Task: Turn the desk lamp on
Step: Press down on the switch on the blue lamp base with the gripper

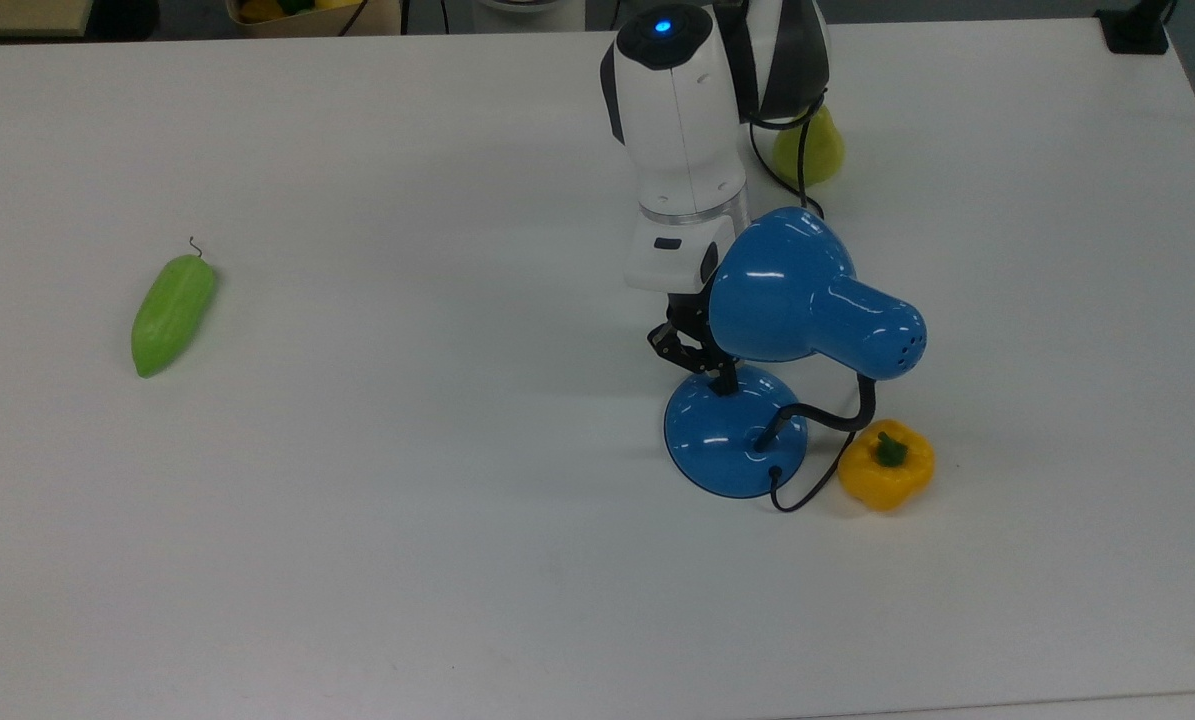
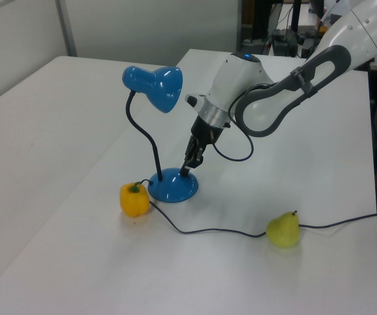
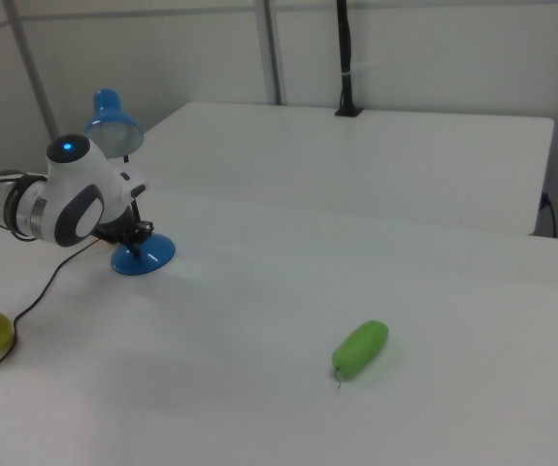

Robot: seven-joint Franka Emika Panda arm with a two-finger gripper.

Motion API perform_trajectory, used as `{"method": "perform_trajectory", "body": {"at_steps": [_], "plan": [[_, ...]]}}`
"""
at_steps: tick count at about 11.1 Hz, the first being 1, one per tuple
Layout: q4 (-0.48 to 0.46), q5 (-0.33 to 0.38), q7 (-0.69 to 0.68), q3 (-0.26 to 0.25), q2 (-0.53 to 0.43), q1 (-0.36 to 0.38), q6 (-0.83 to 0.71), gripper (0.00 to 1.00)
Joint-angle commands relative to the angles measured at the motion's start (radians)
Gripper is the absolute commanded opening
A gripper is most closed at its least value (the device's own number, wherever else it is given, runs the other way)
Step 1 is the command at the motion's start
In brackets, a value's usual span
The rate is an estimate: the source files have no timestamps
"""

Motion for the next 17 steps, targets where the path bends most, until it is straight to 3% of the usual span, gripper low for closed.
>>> {"method": "perform_trajectory", "body": {"at_steps": [1,17], "plan": [[0.015,0.001,0.016,-0.005,0.022,0.012,0.018,0.00],[0.009,-0.001,0.014,-0.005,0.071,0.015,0.063,0.00]]}}
